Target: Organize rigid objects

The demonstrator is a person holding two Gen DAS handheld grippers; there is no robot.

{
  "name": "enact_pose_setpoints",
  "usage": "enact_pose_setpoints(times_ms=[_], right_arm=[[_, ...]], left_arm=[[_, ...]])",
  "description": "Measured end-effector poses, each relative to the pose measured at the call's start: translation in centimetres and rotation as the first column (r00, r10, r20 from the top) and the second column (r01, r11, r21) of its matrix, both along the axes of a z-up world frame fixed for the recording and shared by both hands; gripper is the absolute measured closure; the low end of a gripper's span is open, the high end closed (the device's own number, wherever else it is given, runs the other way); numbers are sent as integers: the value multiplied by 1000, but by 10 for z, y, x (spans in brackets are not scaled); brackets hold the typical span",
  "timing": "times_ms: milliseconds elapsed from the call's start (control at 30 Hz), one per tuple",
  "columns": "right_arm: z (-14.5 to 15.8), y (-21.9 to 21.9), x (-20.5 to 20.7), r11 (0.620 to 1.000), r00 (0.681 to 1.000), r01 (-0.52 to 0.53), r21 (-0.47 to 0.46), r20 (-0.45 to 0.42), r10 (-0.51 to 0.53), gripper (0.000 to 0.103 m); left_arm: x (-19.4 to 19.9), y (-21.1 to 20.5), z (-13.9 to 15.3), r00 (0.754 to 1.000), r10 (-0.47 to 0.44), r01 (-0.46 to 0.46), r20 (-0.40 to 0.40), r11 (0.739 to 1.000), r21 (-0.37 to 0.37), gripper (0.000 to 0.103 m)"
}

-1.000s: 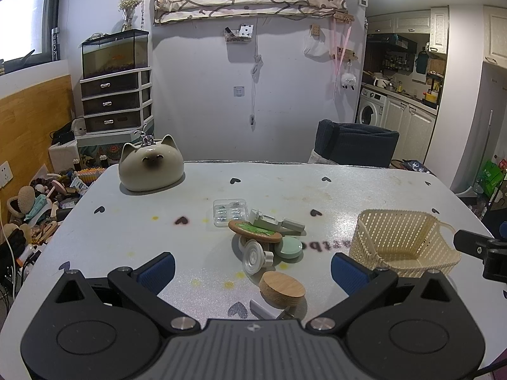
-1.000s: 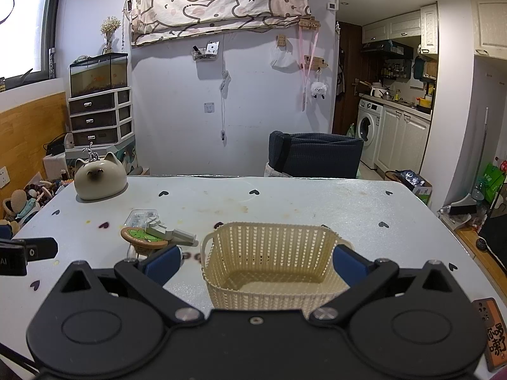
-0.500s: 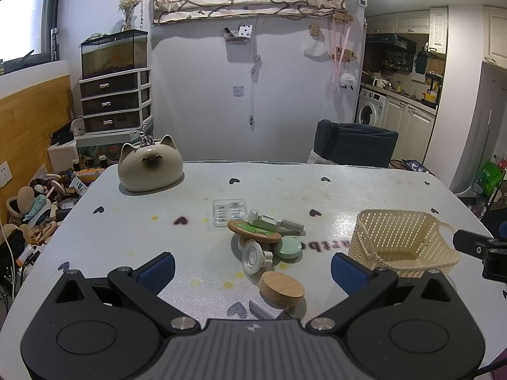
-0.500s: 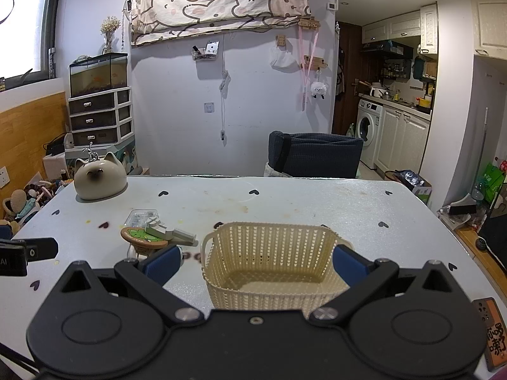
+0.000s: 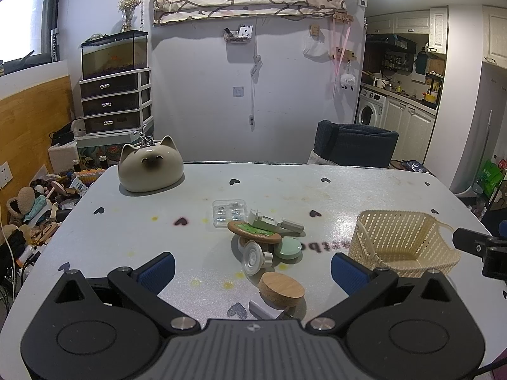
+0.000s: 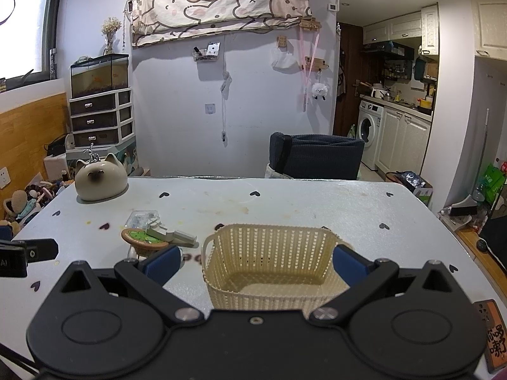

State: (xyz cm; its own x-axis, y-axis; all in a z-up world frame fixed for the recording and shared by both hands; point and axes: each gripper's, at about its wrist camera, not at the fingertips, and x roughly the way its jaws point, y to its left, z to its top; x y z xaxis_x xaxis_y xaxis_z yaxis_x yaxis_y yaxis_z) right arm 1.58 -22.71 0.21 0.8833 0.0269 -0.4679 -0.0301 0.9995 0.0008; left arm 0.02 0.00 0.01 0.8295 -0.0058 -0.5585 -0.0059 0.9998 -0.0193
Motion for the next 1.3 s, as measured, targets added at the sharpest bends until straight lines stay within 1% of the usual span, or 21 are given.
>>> enact_pose_setpoints(times_ms=[167, 333, 500, 667, 900, 1033, 1067, 1133, 1200, 1267, 1300], right_arm=[[2, -5, 5, 1000, 1000, -4, 10, 5, 4, 0], [7, -16, 12, 1000, 1000, -15, 9, 13, 15, 0], [11, -37, 24, 1000, 1000, 17, 13, 8, -17, 0], [12, -62, 41, 998, 998, 61, -8, -29, -61, 0], [6, -98, 65, 998, 996, 58, -10, -72, -58, 0], [-2, -116, 81, 999, 993, 50, -8, -103, -51, 1], [-6, -121, 84, 999, 992, 45, -4, -114, -45, 2], [-12, -128, 94, 999, 989, 30, 19, -144, -27, 16], [-19, -136, 103, 999, 984, 22, 45, -178, -13, 22], [-27, -142, 111, 998, 978, 14, 67, -208, 0, 27], [-31, -145, 115, 997, 974, 11, 76, -226, 7, 33]], left_arm=[[1, -1, 1, 1000, 12, -12, 0, 1000, -3, 0], [11, -14, -2, 1000, 29, -29, -2, 1000, -10, 0], [20, -26, 1, 999, 49, -49, -10, 999, -23, 0], [31, -42, 0, 998, 66, -66, -20, 997, -32, 0], [43, -62, 0, 994, 101, -102, -37, 994, -26, 0], [50, -68, 0, 990, 131, -132, -44, 991, -27, 0], [51, -70, -1, 990, 131, -132, -43, 991, -21, 0], [55, -74, -1, 991, 124, -124, -41, 992, 0, 0], [60, -79, -2, 993, 112, -111, -44, 994, 23, 0], [64, -82, -3, 993, 112, -110, -47, 993, 32, 0], [66, -83, -3, 992, 113, -111, -50, 993, 31, 0]])
